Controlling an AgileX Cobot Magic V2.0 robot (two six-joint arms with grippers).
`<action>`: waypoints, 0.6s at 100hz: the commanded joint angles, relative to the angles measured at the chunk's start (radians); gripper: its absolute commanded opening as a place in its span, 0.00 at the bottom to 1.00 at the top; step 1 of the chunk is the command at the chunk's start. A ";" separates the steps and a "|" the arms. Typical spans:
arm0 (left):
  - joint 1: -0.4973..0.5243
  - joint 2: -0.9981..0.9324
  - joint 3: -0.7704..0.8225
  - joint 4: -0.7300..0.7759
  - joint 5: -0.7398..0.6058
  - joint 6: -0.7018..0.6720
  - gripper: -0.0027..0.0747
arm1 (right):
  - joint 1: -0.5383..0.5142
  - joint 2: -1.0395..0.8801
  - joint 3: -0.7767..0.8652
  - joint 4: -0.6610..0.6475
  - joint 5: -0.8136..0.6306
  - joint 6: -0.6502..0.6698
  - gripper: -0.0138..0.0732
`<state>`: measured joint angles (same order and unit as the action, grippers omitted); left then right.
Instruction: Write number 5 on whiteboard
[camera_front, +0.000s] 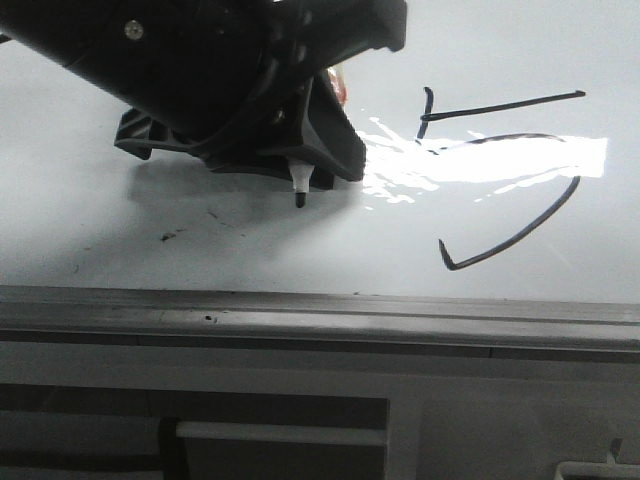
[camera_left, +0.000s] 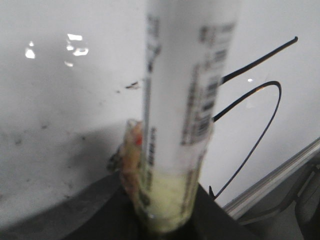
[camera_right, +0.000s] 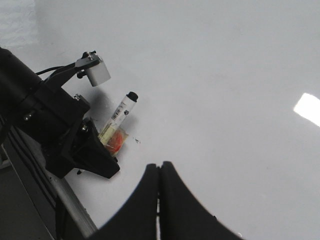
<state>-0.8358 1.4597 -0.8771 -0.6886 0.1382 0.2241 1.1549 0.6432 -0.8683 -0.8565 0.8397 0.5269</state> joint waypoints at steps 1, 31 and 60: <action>0.011 -0.005 -0.027 -0.003 -0.074 -0.007 0.01 | -0.002 0.003 -0.028 -0.043 -0.053 0.002 0.09; 0.011 0.013 -0.027 -0.003 -0.080 -0.007 0.01 | -0.002 0.003 -0.028 -0.043 -0.053 0.002 0.09; 0.026 0.013 -0.027 -0.039 -0.098 -0.007 0.01 | -0.002 0.003 -0.028 -0.043 -0.053 0.002 0.09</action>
<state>-0.8358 1.4720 -0.8848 -0.7050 0.1384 0.2241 1.1549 0.6432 -0.8683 -0.8527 0.8397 0.5292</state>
